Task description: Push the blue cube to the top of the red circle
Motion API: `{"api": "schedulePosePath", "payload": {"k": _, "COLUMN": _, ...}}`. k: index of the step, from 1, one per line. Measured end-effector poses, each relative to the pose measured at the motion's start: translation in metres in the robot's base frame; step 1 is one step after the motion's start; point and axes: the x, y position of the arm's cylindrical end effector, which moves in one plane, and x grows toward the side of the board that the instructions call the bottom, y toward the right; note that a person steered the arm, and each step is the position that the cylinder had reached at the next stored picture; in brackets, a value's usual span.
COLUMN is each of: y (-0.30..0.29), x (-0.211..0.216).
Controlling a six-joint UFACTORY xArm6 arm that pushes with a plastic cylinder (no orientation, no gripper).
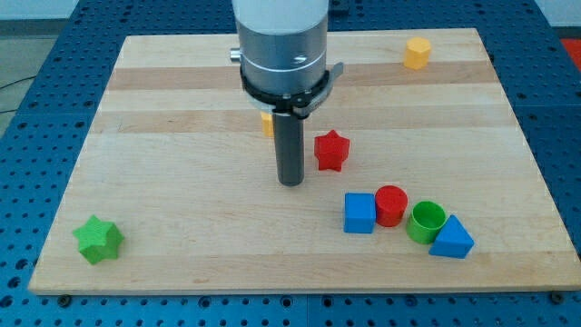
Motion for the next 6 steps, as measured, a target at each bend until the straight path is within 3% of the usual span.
{"api": "schedulePosePath", "payload": {"k": 2, "y": 0.047, "x": -0.006}}
{"api": "schedulePosePath", "payload": {"k": 5, "y": 0.02, "x": 0.094}}
{"api": "schedulePosePath", "payload": {"k": 6, "y": 0.06, "x": 0.081}}
